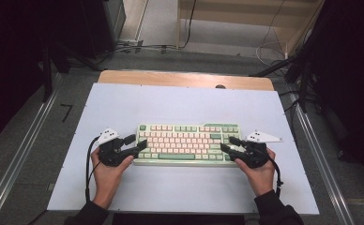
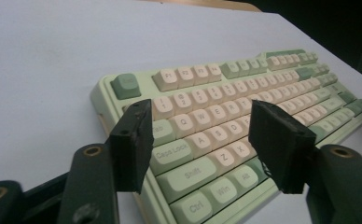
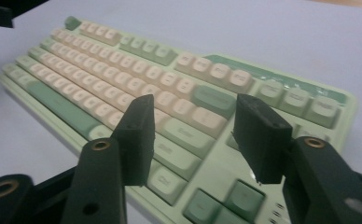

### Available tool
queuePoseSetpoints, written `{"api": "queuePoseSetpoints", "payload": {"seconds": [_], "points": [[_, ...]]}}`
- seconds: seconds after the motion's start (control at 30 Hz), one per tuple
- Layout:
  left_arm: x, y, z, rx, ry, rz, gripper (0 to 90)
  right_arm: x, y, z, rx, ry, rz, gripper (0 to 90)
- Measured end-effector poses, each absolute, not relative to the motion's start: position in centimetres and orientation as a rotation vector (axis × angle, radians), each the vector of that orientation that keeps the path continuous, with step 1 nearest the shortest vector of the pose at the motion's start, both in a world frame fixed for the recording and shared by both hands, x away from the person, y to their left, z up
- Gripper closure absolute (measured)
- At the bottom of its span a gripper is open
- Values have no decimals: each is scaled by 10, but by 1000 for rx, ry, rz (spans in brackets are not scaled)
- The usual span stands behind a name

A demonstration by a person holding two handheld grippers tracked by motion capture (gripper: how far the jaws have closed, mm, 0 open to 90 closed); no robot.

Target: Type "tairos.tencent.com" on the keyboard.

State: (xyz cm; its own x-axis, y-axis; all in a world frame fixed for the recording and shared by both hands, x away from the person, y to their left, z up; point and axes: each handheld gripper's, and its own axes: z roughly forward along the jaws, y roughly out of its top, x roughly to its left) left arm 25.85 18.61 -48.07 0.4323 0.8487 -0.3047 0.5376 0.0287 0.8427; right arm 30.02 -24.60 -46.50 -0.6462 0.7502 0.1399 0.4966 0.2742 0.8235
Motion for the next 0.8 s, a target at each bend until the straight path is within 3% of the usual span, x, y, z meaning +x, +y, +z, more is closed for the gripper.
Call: {"api": "queuePoseSetpoints", "payload": {"seconds": [0.2,0.8], "points": [[252,196,-480,1621,1272,407,304,296,-268,-465,1204,2215,1276,412],[234,226,-480,1569,1346,440,272,281,-317,-467,1318,2118,1194,392]]}}
